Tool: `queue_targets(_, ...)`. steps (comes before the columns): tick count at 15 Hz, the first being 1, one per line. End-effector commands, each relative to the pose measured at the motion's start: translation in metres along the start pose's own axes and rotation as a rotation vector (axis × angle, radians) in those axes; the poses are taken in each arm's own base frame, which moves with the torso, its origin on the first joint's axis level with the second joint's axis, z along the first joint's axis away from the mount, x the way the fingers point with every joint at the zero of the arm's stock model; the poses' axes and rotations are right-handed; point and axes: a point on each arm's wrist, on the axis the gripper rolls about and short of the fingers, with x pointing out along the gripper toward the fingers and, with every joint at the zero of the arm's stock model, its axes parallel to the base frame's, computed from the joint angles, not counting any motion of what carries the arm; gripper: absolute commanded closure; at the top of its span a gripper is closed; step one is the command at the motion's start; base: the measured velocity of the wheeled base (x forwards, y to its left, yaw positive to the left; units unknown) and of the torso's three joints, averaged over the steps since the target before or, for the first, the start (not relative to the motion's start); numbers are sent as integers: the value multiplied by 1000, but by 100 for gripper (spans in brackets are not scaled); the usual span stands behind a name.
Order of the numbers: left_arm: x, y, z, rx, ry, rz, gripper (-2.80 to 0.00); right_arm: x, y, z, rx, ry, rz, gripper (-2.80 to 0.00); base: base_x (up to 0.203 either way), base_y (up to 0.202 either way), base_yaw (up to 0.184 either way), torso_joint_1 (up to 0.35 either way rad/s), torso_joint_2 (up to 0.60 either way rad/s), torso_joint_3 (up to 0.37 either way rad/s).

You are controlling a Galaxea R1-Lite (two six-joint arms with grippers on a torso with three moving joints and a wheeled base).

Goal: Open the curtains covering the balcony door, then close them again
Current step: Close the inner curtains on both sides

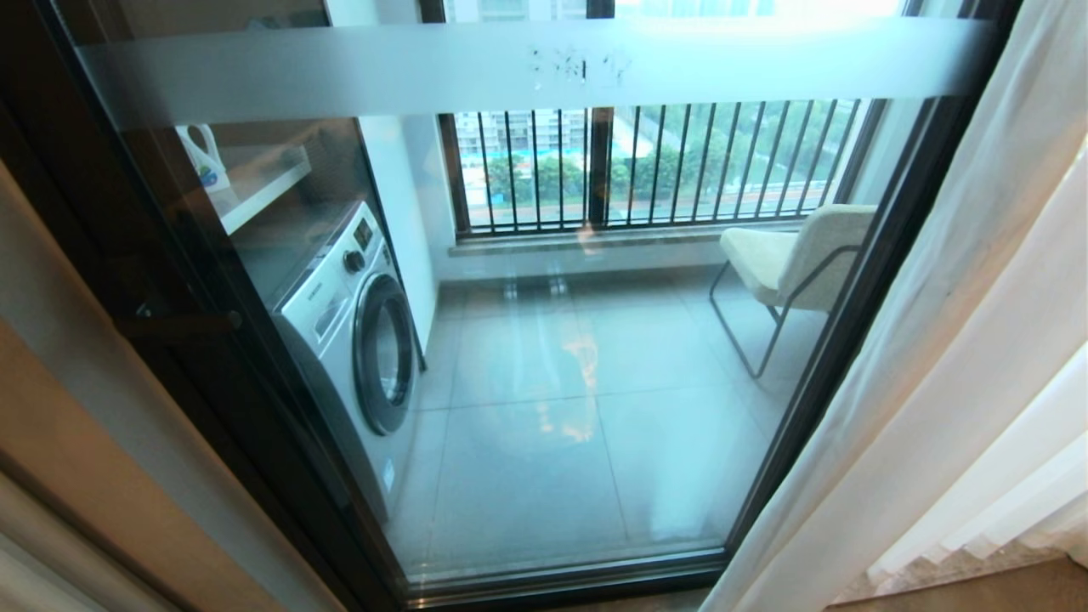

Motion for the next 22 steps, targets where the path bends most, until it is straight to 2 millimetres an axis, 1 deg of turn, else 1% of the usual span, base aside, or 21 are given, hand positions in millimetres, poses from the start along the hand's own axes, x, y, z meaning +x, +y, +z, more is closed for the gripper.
queue_targets(1, 0, 1, -2, -7, 8, -36, 0, 0, 0, 0, -1, 1, 1, 0, 0, 0, 0, 0, 0, 0)
queue_targets(3, 1, 2, -6, -10, 14, -74, 0, 0, 0, 0, -1, 1, 0, 0, 0, 0, 0, 0, 0, 0)
queue_targets(4, 1, 3, -9, -15, 9, -82, -280, 0, 0, 0, -1, -1, 1, 0, 0, 0, 0, 0, 0, 0)
queue_targets(8, 0, 7, -19, -24, 21, -76, -280, 0, 0, 0, -1, 1, 0, 0, 0, 0, 0, 0, 0, 0)
queue_targets(11, 4, 9, -26, -32, 29, -55, -280, 0, 0, 0, -1, 1, 1, 0, 0, 0, 0, 0, 0, 0)
queue_targets(14, 21, 11, -27, -39, 53, -4, -280, 0, 0, 0, -1, 1, -1, 0, 0, 0, 0, 0, 0, 0)
queue_targets(17, 39, 12, -27, -43, 105, -14, -280, 0, 0, 0, -1, 0, 0, 0, 0, 0, 0, 0, 0, 0)
queue_targets(20, 64, 11, -21, -50, 119, -63, -280, 0, 0, 0, -1, 1, 1, 0, 0, 0, 0, 0, 0, 0)
queue_targets(22, 83, 9, -13, -52, 115, -99, -280, 0, 0, 0, -1, 1, 0, 0, 0, 0, 0, 0, 0, 0)
